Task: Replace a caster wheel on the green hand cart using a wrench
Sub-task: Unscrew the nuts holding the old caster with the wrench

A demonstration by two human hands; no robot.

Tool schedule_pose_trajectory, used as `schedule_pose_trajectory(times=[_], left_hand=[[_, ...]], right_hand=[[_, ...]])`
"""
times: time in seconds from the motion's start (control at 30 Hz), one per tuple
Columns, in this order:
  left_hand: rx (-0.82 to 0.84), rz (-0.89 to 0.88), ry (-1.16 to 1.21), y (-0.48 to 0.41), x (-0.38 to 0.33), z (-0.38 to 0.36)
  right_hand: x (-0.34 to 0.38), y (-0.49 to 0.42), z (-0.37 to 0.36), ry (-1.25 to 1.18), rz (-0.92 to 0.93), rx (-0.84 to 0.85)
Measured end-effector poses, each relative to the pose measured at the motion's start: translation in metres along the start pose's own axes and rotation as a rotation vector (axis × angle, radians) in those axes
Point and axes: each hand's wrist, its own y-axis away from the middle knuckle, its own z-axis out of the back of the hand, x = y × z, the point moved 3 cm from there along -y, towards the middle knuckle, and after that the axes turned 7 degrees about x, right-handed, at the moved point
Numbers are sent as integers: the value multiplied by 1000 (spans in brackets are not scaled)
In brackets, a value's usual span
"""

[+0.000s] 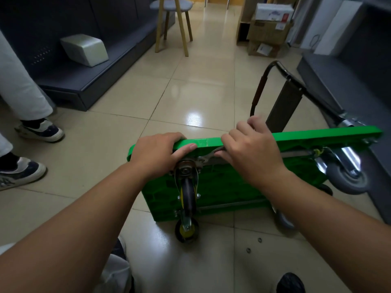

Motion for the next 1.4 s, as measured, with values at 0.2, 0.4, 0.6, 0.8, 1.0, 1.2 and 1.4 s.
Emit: schedule_pose_trajectory(times=[0.2, 0.4, 0.6, 0.8, 1.0, 1.2, 1.4], left_hand=[[6, 3, 4, -1, 1, -1], [5, 8, -7, -1, 1, -1], [-12, -18, -27, -3, 3, -5], [-34, -15, -15, -6, 5, -9], [-50, -32, -18, -6, 6, -10], [-44, -36, -12, -8, 7, -10], [-27, -17, -1, -6, 3, -4]], right_hand=[[2, 38, -7, -603, -365, -25], [70, 87, -59, -1524, -1204, -69], [116, 92, -88, -1678, -1350, -83], [132, 76, -104, -1745, -1325, -59], [137, 68, -117, -1793, -1363, -41], [103, 78, -111, -1564, -1256, -11], [55, 76, -85, -1048, -1051, 111]])
